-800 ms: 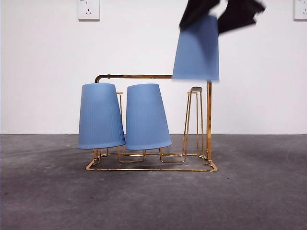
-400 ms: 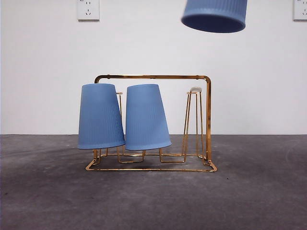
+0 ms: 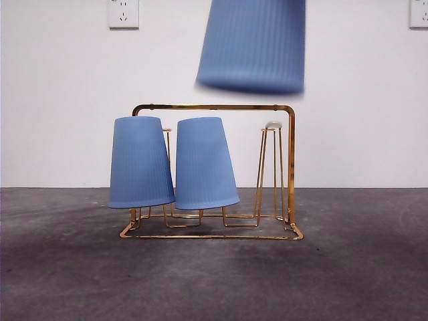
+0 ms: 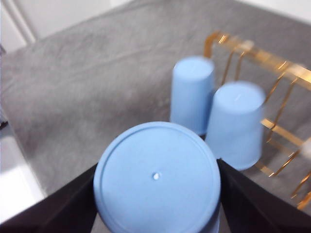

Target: The left arm pick up the left cup on cup holder and place it on desk, then the right arm insert the right cup into the first cup, and then the left arm insert the mid cup into the first cup

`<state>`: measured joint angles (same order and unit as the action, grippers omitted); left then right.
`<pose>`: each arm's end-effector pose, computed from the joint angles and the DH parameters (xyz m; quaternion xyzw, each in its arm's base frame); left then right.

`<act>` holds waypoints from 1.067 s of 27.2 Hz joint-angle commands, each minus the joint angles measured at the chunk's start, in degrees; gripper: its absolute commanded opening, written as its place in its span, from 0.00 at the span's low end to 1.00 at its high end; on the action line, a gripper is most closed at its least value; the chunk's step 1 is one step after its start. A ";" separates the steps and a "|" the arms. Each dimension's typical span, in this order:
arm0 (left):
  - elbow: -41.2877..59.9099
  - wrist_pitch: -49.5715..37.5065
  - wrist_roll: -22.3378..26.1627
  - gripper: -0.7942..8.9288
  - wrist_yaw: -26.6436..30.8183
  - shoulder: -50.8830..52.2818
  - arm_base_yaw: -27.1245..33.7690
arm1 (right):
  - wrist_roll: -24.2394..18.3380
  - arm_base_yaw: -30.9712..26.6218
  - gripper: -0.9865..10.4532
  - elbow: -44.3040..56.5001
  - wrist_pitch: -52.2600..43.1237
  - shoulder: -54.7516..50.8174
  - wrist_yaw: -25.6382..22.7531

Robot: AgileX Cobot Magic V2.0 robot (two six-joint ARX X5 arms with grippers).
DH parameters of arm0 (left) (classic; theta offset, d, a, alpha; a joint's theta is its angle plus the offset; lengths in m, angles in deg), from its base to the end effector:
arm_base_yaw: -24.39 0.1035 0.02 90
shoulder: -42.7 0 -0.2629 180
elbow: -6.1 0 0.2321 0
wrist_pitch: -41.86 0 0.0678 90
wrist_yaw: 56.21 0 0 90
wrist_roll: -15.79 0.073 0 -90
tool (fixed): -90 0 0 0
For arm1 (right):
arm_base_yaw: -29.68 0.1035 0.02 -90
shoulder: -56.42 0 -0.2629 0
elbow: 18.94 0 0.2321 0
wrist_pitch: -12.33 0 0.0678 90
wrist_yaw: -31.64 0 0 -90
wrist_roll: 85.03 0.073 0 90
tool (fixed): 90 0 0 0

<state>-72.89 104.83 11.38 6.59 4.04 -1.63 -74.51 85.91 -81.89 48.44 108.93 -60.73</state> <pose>0.0879 -0.0801 0.3669 -0.0358 0.2130 -0.4313 0.8760 0.1221 0.1771 0.2932 -0.0286 0.2334 0.4220 0.8756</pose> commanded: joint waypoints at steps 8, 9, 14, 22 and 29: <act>-1.20 0.50 0.55 0.66 0.02 -0.20 -0.24 | 3.98 2.12 0.31 9.79 -16.81 9.49 -4.11; -1.20 0.50 0.55 0.66 0.02 -0.20 -0.24 | 3.89 2.12 0.31 9.79 -17.64 11.08 -4.11; -1.20 0.72 0.52 0.66 0.02 -0.20 -0.24 | 3.80 2.14 0.31 9.79 -21.53 17.44 -4.09; -1.20 1.77 0.55 0.66 0.02 -0.20 -0.24 | 3.80 2.14 0.31 9.79 -22.82 22.97 -4.11; -1.20 1.75 0.57 0.66 0.04 -0.20 -0.24 | 4.07 2.14 0.37 9.79 -23.02 23.56 -4.11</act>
<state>-72.89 107.04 11.41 6.59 4.09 -1.63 -71.23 87.40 -71.58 26.23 131.90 -64.58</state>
